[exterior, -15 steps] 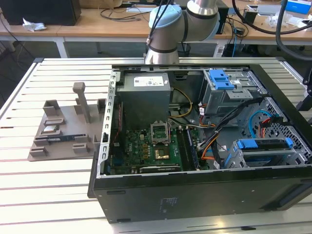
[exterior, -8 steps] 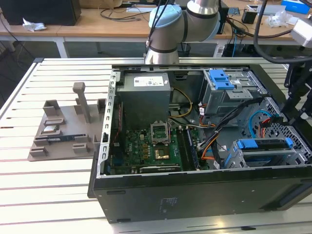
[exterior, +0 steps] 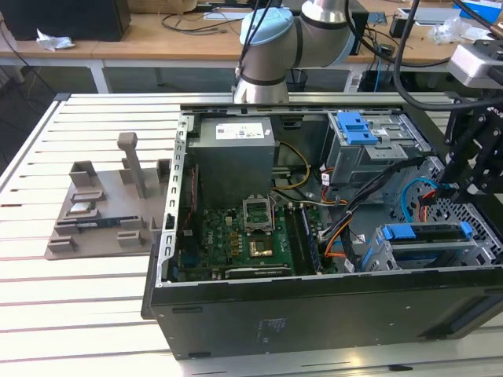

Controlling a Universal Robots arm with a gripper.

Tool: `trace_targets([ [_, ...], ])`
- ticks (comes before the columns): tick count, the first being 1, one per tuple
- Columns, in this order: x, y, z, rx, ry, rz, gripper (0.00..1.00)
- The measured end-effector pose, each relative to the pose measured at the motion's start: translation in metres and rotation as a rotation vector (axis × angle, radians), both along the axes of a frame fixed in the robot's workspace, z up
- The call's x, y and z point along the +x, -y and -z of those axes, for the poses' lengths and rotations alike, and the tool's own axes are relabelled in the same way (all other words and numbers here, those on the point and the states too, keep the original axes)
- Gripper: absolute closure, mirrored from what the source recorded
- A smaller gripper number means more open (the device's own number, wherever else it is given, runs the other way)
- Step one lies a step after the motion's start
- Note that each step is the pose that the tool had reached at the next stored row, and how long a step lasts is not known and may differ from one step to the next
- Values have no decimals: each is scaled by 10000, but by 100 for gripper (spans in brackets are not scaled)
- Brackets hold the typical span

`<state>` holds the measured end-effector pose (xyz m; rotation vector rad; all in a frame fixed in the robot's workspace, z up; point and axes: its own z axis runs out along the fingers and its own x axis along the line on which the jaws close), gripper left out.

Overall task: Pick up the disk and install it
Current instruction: 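Insert the first disk wire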

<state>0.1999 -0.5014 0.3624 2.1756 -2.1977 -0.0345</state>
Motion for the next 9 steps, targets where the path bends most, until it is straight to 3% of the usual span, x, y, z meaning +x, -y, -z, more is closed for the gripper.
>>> trace_targets([
  [3, 0, 0, 1, -1, 0, 0, 58],
  [8, 0, 0, 1, -3, -1, 1, 84],
  [9, 0, 0, 1, -5, -1, 0, 84],
])
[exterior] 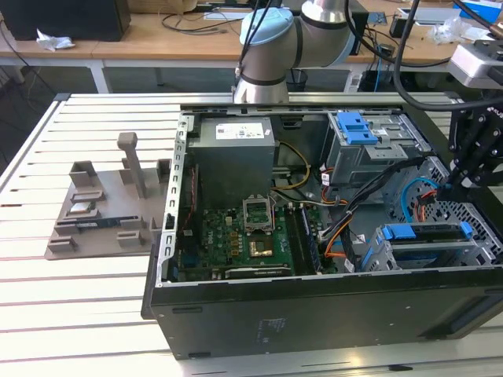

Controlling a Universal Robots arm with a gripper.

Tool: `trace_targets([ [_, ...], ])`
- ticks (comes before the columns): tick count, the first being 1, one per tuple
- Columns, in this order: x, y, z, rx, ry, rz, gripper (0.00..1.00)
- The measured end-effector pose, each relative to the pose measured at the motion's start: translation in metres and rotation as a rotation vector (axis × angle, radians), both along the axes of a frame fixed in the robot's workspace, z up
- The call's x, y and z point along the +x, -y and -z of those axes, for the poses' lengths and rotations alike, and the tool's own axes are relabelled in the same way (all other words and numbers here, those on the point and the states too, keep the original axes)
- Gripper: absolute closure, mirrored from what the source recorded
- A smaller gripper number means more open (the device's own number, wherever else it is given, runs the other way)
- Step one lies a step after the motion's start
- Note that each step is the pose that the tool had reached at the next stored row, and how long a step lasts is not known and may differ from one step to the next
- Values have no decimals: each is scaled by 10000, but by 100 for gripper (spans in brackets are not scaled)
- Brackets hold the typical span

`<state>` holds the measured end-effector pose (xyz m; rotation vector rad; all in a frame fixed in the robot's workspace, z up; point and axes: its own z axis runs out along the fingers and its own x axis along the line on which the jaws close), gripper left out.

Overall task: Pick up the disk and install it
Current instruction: 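Insert the first disk wire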

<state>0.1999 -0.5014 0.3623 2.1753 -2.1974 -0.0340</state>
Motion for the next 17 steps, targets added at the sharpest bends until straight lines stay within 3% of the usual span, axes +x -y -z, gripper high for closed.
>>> trace_targets([
  [10, -15, 14, 4, -2, -1, 1, 84],
  [13, -50, 67, 6, -5, 0, 0, 84],
  [17, -72, 99, 7, -5, 0, 0, 84],
])
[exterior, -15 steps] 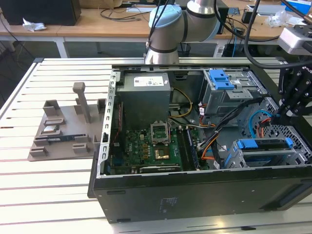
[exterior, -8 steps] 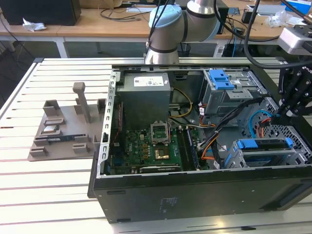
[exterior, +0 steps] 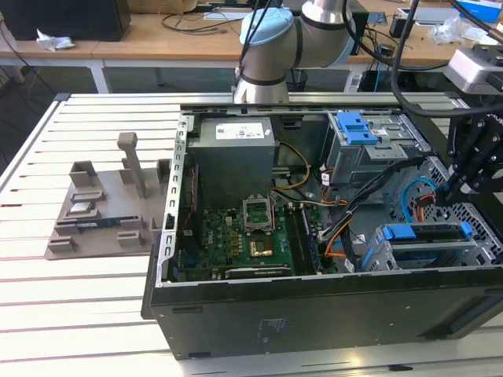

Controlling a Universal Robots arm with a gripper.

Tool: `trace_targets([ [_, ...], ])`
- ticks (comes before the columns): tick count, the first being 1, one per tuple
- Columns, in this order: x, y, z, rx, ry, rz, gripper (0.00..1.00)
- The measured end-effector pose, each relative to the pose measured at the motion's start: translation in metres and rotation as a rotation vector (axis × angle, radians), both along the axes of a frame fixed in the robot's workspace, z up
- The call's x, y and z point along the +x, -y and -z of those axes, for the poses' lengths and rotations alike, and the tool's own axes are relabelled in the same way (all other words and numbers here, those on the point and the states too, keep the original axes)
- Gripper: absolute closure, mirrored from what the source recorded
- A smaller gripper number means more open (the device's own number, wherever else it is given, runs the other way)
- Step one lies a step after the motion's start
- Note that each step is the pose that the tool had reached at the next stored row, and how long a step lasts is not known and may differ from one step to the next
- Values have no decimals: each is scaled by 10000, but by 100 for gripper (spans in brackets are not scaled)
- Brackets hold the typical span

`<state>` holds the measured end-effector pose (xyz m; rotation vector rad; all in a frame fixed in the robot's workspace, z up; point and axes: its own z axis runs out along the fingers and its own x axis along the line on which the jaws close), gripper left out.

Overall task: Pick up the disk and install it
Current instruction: 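Insert the first disk wire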

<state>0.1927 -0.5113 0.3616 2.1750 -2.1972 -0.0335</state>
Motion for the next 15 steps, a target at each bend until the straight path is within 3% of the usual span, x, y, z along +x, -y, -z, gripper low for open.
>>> trace_targets([
  [10, -52, 58, 4, 1, 0, 0, 84],
  [15, -67, 115, 6, -1, 0, 0, 84],
])
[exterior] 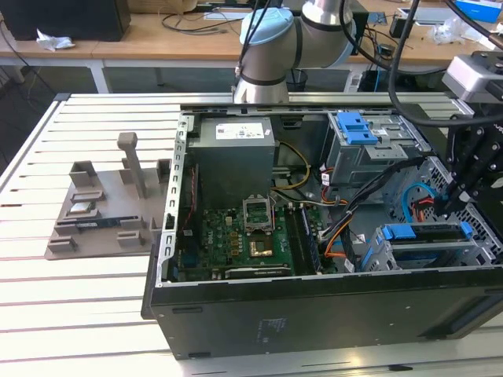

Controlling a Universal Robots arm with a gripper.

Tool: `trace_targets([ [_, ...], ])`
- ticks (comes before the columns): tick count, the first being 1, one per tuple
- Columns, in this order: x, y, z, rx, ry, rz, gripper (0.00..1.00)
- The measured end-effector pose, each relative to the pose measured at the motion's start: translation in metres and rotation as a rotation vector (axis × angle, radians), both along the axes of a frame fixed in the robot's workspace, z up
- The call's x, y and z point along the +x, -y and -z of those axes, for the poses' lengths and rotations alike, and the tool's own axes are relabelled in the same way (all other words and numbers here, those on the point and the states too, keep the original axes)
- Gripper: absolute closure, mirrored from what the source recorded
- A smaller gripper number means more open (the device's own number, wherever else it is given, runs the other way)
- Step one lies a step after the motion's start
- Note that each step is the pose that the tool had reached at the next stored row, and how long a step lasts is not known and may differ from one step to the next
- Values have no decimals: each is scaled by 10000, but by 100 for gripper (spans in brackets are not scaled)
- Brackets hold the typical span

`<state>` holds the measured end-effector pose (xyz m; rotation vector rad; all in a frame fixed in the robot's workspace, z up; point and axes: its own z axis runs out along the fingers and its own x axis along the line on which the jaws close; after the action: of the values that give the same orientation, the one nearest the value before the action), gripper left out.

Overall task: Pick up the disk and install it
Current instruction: 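Insert the first disk wire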

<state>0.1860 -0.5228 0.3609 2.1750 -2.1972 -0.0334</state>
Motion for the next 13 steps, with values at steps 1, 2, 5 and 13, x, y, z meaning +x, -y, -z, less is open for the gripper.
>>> trace_targets([
  [1, -1, 5, 1, 1, 0, -1, 84],
  [2, -2, 11, 1, 0, 0, 0, 84],
  [5, -8, 41, 3, 1, 0, 0, 84],
  [13, -20, 129, 11, 0, 0, 0, 84],
])
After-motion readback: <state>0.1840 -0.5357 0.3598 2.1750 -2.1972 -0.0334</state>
